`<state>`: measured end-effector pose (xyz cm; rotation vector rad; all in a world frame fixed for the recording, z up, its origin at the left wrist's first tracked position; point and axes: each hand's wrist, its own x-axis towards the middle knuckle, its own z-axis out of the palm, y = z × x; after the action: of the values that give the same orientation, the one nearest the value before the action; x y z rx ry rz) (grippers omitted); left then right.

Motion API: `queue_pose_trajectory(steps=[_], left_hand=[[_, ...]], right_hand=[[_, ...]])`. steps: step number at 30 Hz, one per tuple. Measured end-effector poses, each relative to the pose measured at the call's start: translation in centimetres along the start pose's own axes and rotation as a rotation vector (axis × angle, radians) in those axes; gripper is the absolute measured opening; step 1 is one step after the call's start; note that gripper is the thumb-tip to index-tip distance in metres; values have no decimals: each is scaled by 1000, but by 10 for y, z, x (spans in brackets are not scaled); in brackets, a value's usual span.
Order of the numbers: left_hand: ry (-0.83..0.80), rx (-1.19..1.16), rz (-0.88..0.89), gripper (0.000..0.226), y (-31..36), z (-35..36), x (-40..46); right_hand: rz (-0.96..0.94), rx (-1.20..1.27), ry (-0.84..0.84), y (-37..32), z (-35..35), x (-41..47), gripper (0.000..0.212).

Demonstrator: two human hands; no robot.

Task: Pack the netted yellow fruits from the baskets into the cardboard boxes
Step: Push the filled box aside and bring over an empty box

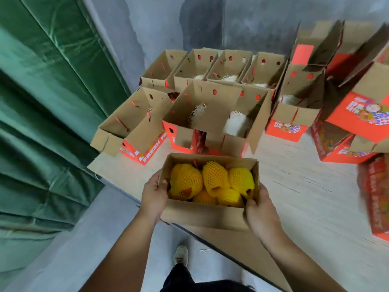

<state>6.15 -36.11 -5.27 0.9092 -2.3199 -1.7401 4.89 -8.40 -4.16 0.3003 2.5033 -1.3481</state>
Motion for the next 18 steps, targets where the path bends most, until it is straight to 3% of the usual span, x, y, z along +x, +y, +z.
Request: queue_pose_trajectory(steps=[4,8,15,18], left_hand=[[15,158,30,44,-5,-49,64],[-103,234,-3,38,-6,-77,118],[-210,264,73,41,-2,-83,135],[-247,223,84,41,2,-90,132]], right_hand=[[13,36,28,-39,57,9,56],[40,92,73,-67,100,15,55],[132,191,174,-83,112,15,57],[177,212,112,-86,108,16,56]])
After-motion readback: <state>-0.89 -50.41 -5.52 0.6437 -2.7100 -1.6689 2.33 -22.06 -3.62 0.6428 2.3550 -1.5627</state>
